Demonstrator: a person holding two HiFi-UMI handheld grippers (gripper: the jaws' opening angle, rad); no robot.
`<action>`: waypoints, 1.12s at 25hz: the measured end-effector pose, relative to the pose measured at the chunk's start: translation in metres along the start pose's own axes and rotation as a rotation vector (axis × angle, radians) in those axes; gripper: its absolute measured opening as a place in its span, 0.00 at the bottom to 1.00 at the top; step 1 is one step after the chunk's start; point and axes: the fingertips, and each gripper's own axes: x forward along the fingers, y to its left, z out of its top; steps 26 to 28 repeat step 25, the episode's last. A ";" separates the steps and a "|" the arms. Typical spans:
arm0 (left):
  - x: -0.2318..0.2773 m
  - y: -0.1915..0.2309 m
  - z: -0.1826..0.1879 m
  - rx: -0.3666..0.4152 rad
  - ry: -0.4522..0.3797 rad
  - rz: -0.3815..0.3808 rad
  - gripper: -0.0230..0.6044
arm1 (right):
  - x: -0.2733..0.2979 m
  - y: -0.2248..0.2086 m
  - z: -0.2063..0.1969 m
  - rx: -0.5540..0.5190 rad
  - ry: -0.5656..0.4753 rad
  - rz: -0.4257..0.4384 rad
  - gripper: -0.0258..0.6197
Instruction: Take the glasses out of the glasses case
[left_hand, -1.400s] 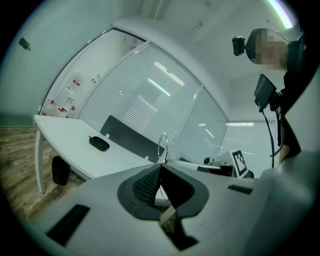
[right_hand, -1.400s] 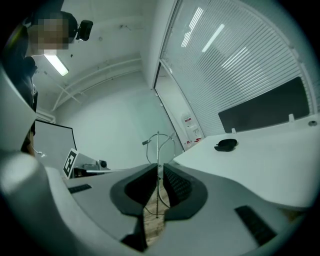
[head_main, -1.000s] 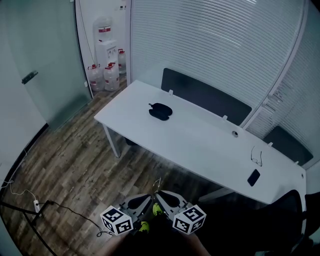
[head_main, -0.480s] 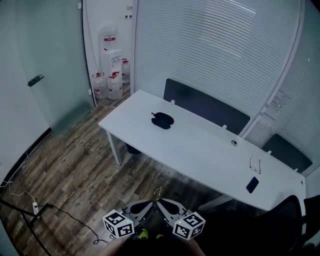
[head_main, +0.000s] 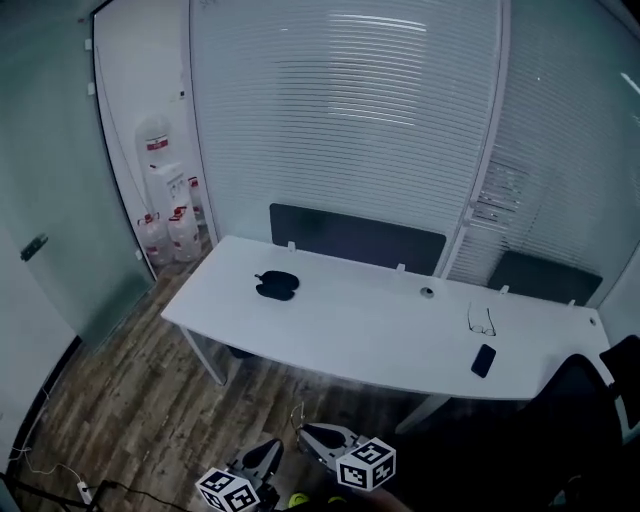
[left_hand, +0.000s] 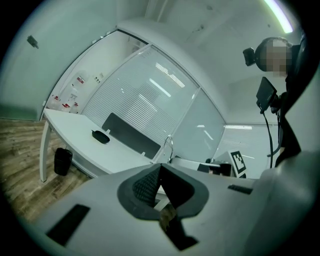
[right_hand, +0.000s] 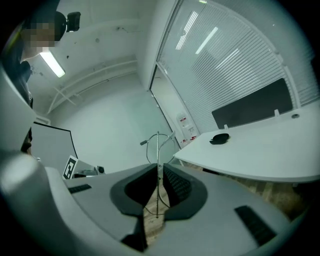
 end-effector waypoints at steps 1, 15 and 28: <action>0.001 0.001 0.000 0.002 0.003 0.001 0.04 | -0.002 -0.002 0.002 -0.001 -0.006 -0.010 0.11; 0.012 0.006 0.006 0.013 0.003 -0.011 0.04 | -0.003 -0.003 -0.001 -0.014 -0.003 -0.015 0.11; 0.012 0.016 0.017 0.021 -0.012 -0.019 0.04 | 0.010 -0.001 0.001 -0.053 0.009 -0.020 0.11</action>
